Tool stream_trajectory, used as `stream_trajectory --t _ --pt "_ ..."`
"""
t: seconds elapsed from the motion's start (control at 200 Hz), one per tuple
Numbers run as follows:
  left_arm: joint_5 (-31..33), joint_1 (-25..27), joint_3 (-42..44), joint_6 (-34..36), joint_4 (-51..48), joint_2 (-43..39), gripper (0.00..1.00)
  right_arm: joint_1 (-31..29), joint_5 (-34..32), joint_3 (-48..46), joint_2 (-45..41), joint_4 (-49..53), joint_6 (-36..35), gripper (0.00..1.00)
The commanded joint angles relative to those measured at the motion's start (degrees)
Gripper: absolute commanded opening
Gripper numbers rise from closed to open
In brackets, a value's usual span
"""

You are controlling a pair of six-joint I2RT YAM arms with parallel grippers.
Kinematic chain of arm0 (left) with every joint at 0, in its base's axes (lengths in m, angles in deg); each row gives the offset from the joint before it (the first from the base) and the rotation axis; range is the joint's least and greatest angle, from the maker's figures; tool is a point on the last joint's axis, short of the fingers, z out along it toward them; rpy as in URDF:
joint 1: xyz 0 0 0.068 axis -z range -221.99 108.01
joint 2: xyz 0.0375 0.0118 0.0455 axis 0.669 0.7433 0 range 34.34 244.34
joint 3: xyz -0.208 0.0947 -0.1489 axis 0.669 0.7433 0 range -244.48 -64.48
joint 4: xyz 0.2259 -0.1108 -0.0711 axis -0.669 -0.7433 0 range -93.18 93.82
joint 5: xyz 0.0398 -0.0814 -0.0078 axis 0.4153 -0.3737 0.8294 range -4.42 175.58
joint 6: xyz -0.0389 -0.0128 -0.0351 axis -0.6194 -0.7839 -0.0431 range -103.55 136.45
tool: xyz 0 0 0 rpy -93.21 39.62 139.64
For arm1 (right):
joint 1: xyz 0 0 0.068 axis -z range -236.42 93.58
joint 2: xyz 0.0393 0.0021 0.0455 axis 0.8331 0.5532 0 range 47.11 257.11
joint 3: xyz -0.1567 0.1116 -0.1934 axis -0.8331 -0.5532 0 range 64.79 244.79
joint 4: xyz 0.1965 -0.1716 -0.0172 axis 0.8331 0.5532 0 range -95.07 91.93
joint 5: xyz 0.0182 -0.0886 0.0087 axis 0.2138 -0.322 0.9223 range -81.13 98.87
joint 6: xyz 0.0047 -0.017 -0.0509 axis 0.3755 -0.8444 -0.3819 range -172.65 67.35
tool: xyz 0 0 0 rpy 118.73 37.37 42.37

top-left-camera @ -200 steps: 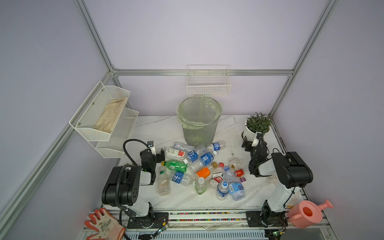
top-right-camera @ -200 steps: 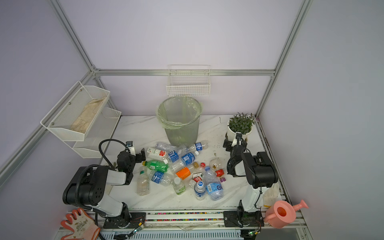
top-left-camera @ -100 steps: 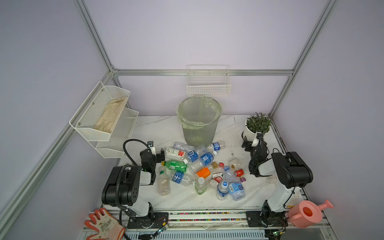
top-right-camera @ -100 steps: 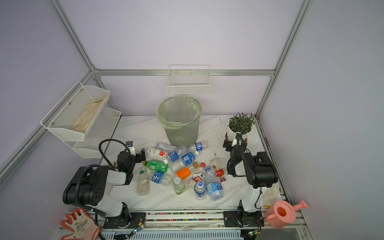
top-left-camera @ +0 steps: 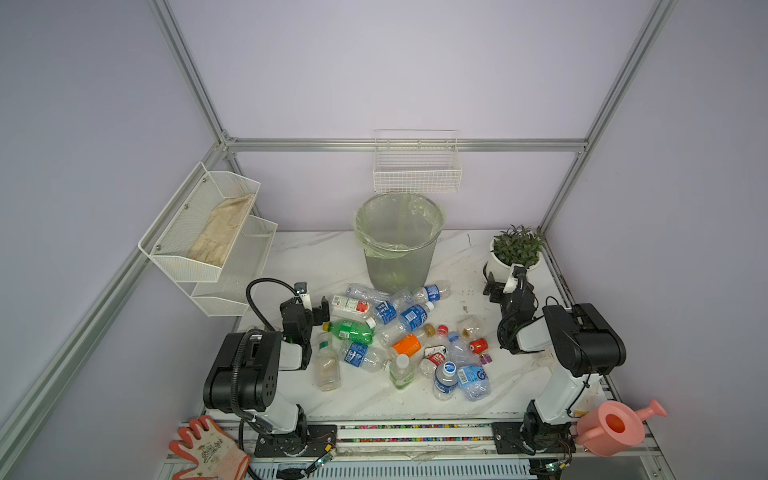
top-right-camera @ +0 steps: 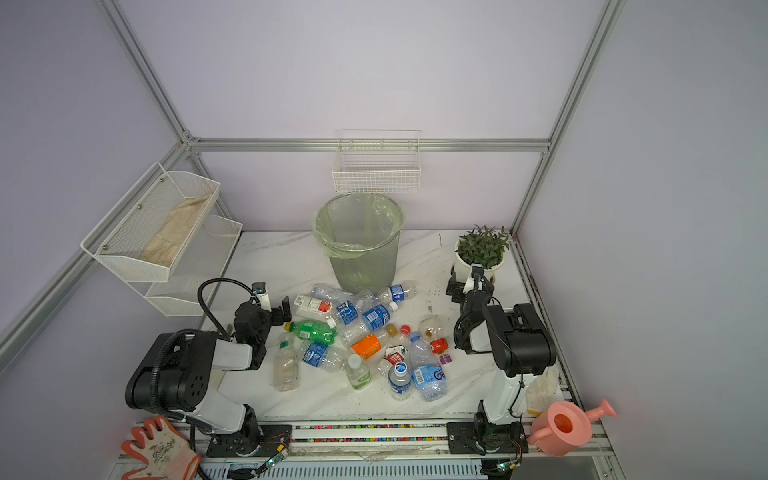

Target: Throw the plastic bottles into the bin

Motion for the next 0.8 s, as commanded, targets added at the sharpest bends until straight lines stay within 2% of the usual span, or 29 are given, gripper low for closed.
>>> stream_trajectory --t 0.0,0.695,0.76,0.795 --pt "-0.2 -0.3 -2.9 -0.8 1.7 -0.5 1.00 0.0 0.2 -0.2 -0.9 -1.5 -0.2 0.97" --pt "1.0 -0.3 -2.5 -0.8 2.8 -1.0 1.00 0.0 0.2 -0.1 -0.9 -1.4 -0.1 0.97" --pt "5.1 -0.3 -5.0 -2.7 -6.2 -6.0 1.00 0.0 0.7 -0.4 -0.9 -2.1 0.0 0.97" --pt "6.4 -0.3 -6.5 -3.7 -11.9 -8.6 1.00 -0.1 -3.8 -0.2 -1.8 -1.9 1.0 0.97"
